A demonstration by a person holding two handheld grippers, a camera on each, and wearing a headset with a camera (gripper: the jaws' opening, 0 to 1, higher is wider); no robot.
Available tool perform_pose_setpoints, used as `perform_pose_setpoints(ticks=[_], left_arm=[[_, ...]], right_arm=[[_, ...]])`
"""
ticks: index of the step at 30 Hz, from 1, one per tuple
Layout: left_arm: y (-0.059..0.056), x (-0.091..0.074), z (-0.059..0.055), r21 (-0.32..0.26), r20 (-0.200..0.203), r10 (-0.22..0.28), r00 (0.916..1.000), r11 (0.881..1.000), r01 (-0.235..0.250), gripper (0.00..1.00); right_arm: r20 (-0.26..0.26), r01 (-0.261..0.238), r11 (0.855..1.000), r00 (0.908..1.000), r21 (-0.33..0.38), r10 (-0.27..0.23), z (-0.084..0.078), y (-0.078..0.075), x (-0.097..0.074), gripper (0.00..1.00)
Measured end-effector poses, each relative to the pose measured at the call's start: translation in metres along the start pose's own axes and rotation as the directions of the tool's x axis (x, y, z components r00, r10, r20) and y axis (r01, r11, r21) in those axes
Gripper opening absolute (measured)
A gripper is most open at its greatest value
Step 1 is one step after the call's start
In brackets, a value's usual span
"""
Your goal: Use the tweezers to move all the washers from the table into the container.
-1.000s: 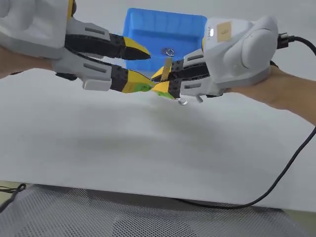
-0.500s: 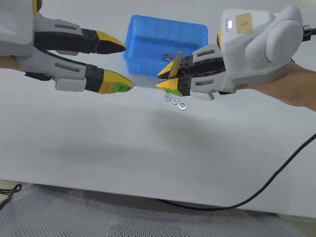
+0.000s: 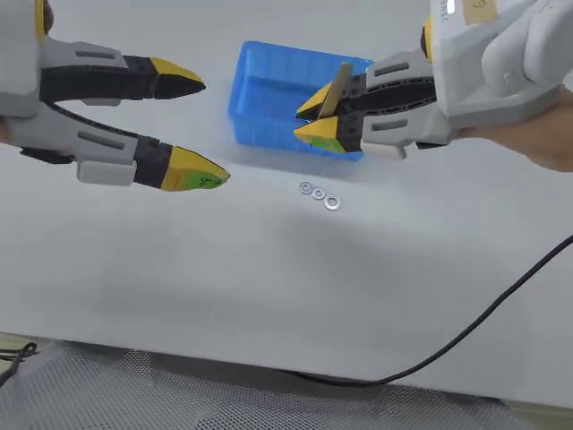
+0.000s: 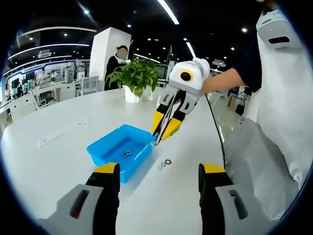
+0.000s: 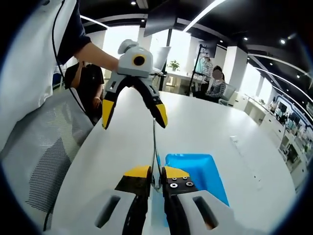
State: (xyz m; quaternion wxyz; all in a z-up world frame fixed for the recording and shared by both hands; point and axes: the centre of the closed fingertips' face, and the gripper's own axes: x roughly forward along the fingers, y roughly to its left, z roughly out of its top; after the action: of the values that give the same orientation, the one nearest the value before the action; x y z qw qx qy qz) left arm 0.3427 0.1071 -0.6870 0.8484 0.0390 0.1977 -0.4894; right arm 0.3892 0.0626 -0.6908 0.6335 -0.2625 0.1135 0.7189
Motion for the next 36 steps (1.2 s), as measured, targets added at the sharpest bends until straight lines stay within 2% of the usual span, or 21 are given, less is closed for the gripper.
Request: perform_pose_setpoints(ticks=[9, 12, 14, 19, 23, 28, 36], left_arm=[[0.001, 0.001, -0.005, -0.003, -0.021, 0.01, 0.9997, 1.0, -0.01, 0.85], [0.003, 0.0, -0.009, -0.005, -0.031, 0.019, 0.9993, 1.0, -0.019, 0.89], [0.004, 0.0, -0.011, -0.01, -0.039, 0.025, 0.9989, 1.0, -0.025, 0.89], [0.009, -0.004, -0.021, -0.028, -0.064, 0.048, 0.9968, 0.998, -0.05, 0.9], [0.014, -0.005, -0.028, -0.028, -0.077, 0.074, 0.9943, 0.997, -0.076, 0.94], [0.014, -0.002, -0.03, -0.034, -0.089, 0.083, 0.9925, 0.996, -0.086, 0.94], [0.015, 0.002, -0.027, -0.042, -0.077, 0.085, 0.9934, 0.995, -0.088, 0.9]], right_arm=[[-0.004, 0.047, 0.999, 0.9989, -0.016, -0.047, -0.001, -0.03, 0.001, 0.1], [-0.016, 0.063, 0.998, 0.9978, -0.018, -0.064, -0.009, -0.042, 0.007, 0.1], [-0.021, 0.065, 0.998, 0.9977, -0.012, -0.065, -0.012, -0.046, 0.011, 0.1], [-0.041, 0.068, 0.998, 0.9969, 0.005, -0.067, -0.034, -0.058, 0.028, 0.1], [-0.069, 0.069, 0.998, 0.9953, 0.006, -0.068, -0.045, -0.066, 0.034, 0.1], [-0.092, 0.055, 0.998, 0.9943, 0.011, -0.054, -0.057, -0.064, 0.044, 0.1], [-0.097, 0.053, 0.998, 0.994, 0.03, -0.05, -0.07, -0.062, 0.054, 0.1]])
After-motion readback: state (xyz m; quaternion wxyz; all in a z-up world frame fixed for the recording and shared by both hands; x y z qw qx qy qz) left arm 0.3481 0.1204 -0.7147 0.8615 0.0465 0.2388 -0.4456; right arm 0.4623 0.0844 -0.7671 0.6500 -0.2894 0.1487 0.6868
